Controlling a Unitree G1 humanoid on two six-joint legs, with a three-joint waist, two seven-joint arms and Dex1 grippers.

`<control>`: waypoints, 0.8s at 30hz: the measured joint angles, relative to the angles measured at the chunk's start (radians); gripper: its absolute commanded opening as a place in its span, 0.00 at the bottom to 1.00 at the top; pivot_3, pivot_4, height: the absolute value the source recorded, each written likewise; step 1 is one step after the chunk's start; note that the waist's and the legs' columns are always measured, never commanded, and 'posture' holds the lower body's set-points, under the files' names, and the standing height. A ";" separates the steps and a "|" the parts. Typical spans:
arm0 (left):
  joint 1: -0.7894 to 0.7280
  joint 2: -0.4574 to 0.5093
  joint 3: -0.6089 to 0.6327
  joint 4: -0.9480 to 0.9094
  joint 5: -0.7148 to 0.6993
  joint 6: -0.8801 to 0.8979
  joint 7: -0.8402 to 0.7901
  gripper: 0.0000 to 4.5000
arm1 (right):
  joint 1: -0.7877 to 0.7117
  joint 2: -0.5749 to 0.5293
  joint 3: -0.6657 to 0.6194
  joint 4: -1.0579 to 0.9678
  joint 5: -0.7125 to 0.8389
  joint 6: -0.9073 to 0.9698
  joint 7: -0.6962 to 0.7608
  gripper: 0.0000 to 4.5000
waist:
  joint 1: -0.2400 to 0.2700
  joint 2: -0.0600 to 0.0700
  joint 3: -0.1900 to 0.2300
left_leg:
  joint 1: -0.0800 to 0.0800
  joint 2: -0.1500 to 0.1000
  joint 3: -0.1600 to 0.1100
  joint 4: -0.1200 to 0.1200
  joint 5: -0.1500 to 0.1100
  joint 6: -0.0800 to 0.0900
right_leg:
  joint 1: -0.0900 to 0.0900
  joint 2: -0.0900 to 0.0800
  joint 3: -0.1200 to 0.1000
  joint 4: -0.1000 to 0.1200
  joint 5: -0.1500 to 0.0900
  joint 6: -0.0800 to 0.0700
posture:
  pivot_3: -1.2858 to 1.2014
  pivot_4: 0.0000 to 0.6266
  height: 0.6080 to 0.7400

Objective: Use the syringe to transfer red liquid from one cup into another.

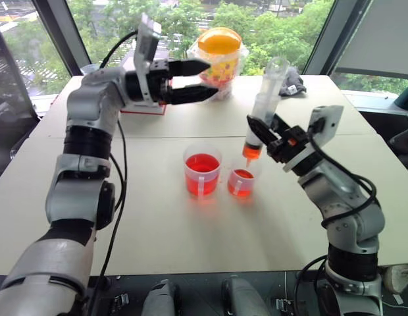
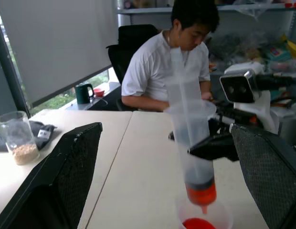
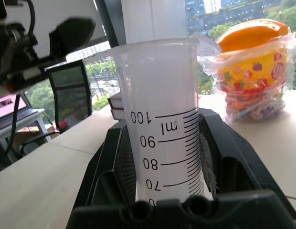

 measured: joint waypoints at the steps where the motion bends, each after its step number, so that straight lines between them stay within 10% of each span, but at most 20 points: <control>1: -0.022 -0.013 0.015 0.016 -0.015 0.011 0.001 0.98 | 0.004 0.002 0.003 0.000 -0.005 -0.004 -0.002 0.32 | 0.000 0.000 0.000 | 0.000 0.000 0.000 0.000 0.000 0.000 | 0.000 0.000 0.000 0.000 0.000 0.000 | 0.52 0.24 1.00; 18: -0.162 -0.226 0.006 0.246 0.047 0.062 0.091 0.98 | 0.031 0.008 0.042 -0.002 -0.049 -0.062 -0.017 0.32 | -0.003 -0.001 0.000 | 0.000 0.000 -0.001 -0.001 0.000 0.000 | 0.000 0.000 0.001 -0.002 0.000 0.000 | 0.52 0.24 1.00; 24: -0.196 -0.241 0.010 0.274 0.056 0.048 0.094 0.50 | 0.031 0.008 0.044 -0.002 -0.051 -0.062 -0.017 0.32 | 0.002 -0.001 0.000 | -0.001 0.000 -0.001 -0.001 0.000 0.001 | 0.000 0.000 0.000 -0.003 0.000 0.000 | 0.52 0.24 1.00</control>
